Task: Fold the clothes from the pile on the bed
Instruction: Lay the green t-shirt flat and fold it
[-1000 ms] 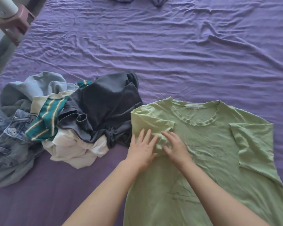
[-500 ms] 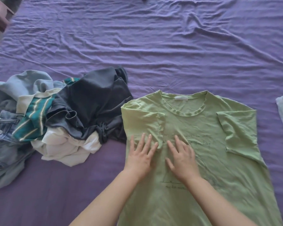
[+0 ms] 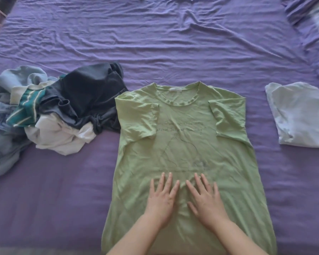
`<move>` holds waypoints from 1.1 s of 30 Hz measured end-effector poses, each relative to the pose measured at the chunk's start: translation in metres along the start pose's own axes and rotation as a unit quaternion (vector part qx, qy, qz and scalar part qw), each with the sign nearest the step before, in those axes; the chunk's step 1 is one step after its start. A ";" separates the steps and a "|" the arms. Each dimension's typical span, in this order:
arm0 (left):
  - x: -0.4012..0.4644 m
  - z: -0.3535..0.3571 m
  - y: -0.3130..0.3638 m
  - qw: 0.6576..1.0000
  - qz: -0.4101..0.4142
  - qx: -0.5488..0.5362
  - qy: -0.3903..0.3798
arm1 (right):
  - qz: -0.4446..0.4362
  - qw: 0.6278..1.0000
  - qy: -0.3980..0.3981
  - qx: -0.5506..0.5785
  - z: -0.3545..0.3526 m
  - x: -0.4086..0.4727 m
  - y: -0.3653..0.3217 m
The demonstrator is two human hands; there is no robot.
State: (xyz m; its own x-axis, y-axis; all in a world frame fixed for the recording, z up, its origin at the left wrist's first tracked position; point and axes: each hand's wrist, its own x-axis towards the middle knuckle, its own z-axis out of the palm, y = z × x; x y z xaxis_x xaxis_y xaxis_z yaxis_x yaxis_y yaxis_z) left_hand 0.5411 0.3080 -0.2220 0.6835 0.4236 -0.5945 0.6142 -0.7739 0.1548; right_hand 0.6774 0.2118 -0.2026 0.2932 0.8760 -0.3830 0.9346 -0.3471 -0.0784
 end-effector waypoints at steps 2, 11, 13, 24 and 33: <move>-0.018 0.012 0.022 1.000 -0.024 -0.013 -0.008 | -0.007 1.000 -0.007 0.001 0.007 -0.029 0.011; -0.084 0.077 0.078 0.996 -0.081 -0.039 -0.026 | -0.030 0.999 0.015 0.009 0.052 -0.125 0.041; -0.091 0.084 0.076 0.996 -0.079 -0.031 -0.017 | -0.027 0.999 0.029 0.018 0.057 -0.134 0.045; -0.121 0.089 -0.013 0.921 -0.365 -0.116 0.075 | 0.091 0.995 0.027 0.037 0.093 -0.147 0.073; -0.149 0.090 -0.030 0.849 -0.443 -0.225 0.177 | 0.013 0.998 -0.014 0.052 0.102 -0.153 -0.033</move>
State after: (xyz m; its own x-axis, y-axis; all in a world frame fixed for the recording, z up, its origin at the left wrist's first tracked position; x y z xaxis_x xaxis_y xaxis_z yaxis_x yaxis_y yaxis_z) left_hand 0.3852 0.2255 -0.2090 -0.0998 0.9228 -0.3720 0.9835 0.1482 0.1036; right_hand 0.5808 0.0555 -0.2355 0.3095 0.8575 -0.4110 0.9006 -0.4030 -0.1627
